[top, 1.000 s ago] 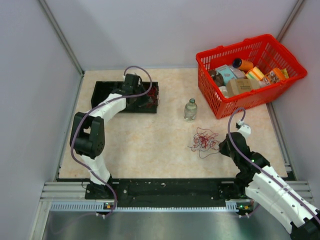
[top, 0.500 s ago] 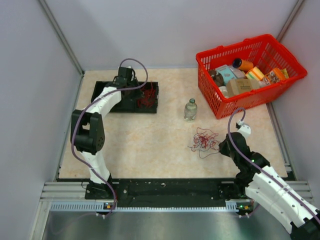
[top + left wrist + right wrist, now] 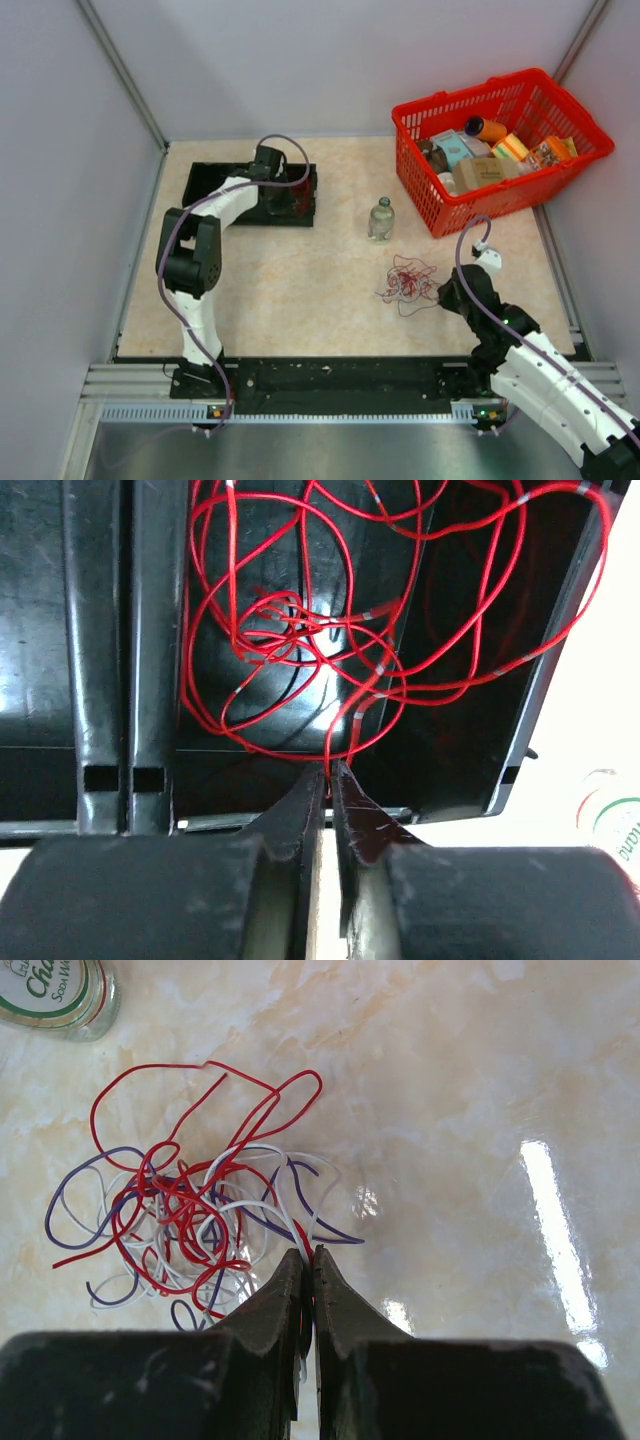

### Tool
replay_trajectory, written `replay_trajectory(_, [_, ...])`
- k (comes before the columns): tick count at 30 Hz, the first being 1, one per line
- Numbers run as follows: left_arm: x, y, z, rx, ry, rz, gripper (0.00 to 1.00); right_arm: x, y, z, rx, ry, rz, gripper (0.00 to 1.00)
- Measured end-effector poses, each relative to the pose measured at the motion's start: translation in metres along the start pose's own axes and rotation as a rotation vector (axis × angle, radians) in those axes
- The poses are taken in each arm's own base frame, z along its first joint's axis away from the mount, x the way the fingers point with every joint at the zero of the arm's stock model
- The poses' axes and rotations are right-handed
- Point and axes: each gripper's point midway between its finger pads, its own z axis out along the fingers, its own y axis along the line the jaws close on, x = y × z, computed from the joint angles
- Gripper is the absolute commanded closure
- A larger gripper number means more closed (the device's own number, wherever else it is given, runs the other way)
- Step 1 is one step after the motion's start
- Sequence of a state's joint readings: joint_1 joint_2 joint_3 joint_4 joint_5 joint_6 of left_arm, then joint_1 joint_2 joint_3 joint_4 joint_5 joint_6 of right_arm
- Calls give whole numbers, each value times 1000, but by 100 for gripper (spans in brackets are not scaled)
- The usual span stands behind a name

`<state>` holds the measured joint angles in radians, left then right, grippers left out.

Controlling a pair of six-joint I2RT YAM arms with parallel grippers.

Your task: Untangle the cables

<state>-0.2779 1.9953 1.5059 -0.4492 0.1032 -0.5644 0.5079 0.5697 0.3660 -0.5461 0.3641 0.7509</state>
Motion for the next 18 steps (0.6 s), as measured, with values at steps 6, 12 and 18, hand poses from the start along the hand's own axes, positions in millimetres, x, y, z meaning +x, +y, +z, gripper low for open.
replay_trajectory(6, [-4, 2, -13, -32, -34, 28, 36, 0, 0, 0, 0, 0, -1, 100])
replay_trajectory(12, [-17, -12, -68, 31, -138, 32, 27, 3, 4, 0, -22, 20, -22, 100])
replay_trajectory(18, [11, -29, -144, 217, -264, 45, 29, 6, 21, 0, -114, 43, -57, 100])
